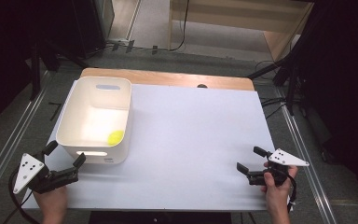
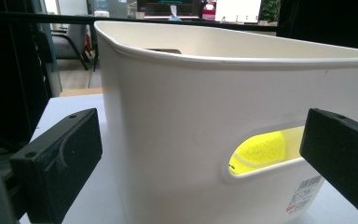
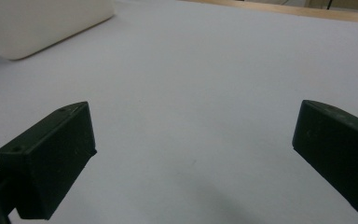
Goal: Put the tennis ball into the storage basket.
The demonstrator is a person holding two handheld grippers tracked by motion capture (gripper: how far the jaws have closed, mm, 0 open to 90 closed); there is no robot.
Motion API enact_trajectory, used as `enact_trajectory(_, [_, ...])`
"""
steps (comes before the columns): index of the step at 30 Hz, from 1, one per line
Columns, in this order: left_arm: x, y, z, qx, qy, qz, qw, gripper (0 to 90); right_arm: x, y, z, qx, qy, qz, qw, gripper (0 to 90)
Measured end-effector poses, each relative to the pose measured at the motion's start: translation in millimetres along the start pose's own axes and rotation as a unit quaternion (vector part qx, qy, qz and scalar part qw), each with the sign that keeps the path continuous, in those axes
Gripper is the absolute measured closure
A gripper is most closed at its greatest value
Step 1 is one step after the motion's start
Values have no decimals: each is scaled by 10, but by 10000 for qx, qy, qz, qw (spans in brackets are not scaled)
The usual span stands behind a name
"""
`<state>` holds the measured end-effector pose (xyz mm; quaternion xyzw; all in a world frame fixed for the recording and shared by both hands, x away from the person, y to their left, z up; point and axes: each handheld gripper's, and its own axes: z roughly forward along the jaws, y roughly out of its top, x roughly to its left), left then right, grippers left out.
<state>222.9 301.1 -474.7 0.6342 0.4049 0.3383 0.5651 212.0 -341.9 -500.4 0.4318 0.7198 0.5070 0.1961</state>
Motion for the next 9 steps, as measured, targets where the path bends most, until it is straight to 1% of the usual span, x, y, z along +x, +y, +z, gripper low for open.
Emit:
enact_trajectory(4, [1, 0, -1, 5, 2, -8, 10000, 0, -33, -16, -23, -66, -46, 108, 9999, 0])
enact_trajectory(8, [2, 1, 0, 9, 8, -3, 10000, 0, -24, -21, -10, -33, -73, 109, 9999, 0])
enact_trajectory(9, [2, 1, -1, 0, 7, -16, 10000, 0, -22, -23, 1, 17, -67, 139, 9999, 0])
